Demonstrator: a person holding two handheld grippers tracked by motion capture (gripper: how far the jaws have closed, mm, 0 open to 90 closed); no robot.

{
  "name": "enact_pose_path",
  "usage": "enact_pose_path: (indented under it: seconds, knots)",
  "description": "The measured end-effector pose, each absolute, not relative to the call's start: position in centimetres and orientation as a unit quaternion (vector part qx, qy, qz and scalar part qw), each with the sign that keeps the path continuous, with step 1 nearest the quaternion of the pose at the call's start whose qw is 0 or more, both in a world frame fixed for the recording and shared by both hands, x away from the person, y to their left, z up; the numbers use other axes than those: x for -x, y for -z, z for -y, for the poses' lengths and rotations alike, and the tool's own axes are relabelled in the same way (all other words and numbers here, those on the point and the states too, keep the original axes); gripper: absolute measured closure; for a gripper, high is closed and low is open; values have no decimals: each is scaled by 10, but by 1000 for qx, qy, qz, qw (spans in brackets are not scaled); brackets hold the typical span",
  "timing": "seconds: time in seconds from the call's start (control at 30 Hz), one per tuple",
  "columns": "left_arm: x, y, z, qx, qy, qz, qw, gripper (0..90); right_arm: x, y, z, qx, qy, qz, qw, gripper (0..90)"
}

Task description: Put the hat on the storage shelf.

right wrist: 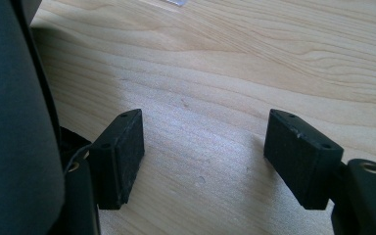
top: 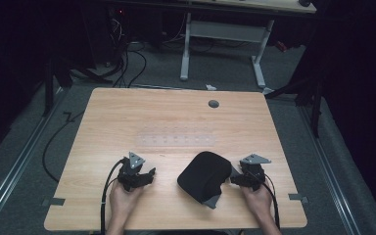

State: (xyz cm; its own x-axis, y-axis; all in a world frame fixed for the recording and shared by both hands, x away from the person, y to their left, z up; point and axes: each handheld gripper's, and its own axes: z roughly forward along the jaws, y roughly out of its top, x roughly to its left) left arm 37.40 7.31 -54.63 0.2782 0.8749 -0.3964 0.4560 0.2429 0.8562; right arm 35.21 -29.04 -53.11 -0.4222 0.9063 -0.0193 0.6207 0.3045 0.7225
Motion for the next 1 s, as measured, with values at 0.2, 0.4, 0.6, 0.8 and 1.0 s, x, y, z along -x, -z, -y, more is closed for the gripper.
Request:
enact_pose_path:
  seconds: [0.2, 0.4, 0.6, 0.8, 1.0]
  knots:
    - [-374, 546, -73, -585, -191, -569, 545, 330, -352, 531, 290, -493, -327, -776, 217, 316]
    - [-373, 546, -73, -586, -191, -569, 545, 323, -352, 531, 291, -493, -328, -776, 216, 325]
    - [-373, 546, -72, -587, -190, -568, 544, 316, -352, 531, 291, -494, -328, -776, 216, 332]
    - [-373, 546, -72, -588, -190, -568, 544, 310, -352, 530, 296, -499, -329, -771, 220, 425]
    - [-373, 546, -72, -588, -190, -568, 544, 306, -351, 528, 306, -514, -333, -762, 209, 456]
